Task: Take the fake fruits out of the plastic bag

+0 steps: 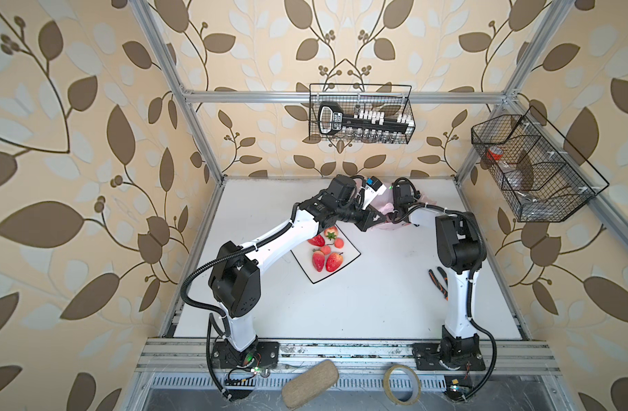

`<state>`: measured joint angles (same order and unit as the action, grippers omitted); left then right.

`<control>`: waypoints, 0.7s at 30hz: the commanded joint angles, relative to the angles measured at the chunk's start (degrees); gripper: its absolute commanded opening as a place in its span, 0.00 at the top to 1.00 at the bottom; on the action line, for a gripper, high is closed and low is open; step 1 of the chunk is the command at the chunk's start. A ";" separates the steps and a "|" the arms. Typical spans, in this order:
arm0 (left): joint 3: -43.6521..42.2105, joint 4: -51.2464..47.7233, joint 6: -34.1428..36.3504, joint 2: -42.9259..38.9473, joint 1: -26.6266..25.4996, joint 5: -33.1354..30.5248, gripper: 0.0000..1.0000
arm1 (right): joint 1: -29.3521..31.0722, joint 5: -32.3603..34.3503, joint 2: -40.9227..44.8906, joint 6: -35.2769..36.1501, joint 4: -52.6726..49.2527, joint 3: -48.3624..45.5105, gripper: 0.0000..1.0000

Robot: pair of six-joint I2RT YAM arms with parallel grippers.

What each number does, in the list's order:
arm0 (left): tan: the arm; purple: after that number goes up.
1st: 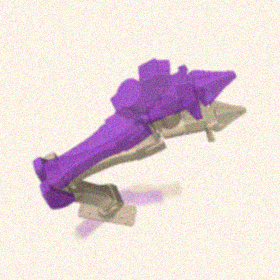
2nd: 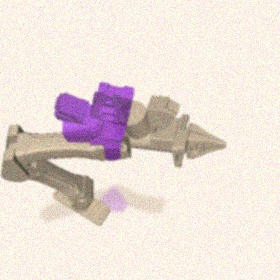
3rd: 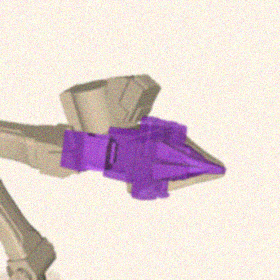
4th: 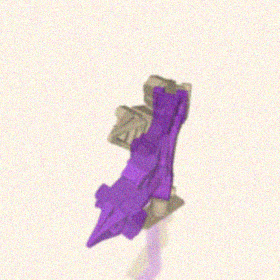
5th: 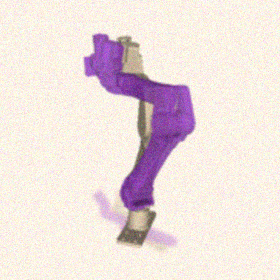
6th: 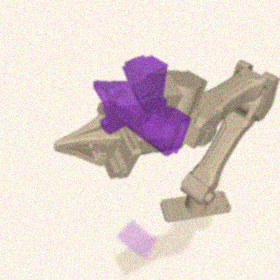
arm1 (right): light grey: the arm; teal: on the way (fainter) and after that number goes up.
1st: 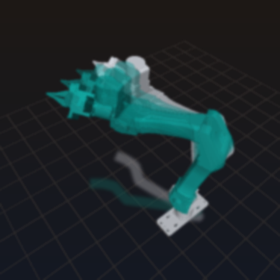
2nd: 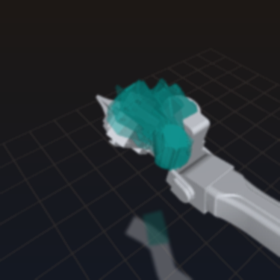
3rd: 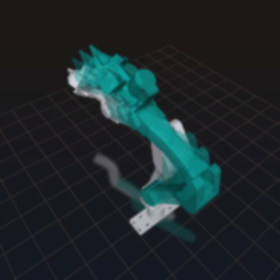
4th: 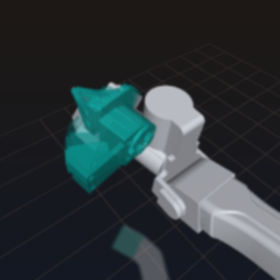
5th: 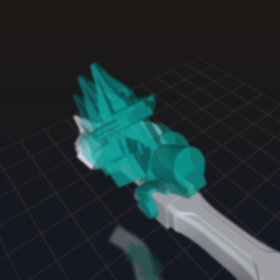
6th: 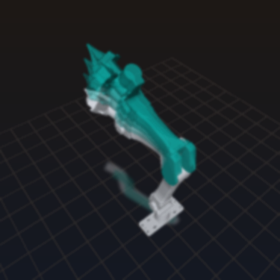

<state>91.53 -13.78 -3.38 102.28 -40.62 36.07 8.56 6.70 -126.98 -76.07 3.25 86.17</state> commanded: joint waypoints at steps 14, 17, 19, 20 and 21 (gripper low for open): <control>1.49 -3.33 3.82 -6.79 -3.94 1.59 1.00 | -0.87 3.52 -4.95 -9.27 -3.22 2.62 0.31; 1.20 -3.66 4.73 -7.44 -3.86 0.66 1.00 | -1.17 3.59 -4.86 -8.95 -3.40 2.51 0.37; 1.20 -3.85 5.78 -7.53 -3.86 -1.36 1.00 | -1.19 3.43 -4.45 -7.54 -3.41 2.58 0.42; 1.15 -3.83 5.92 -7.40 -3.86 -3.42 1.00 | -1.22 3.24 -4.15 -6.63 -3.29 2.71 0.44; 1.11 -3.58 5.88 -7.26 -3.79 -5.88 1.00 | -1.19 3.03 -3.64 -5.39 -3.16 2.73 0.47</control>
<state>91.53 -17.15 0.38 98.61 -43.94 33.65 8.01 9.19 -129.01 -79.94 2.76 88.29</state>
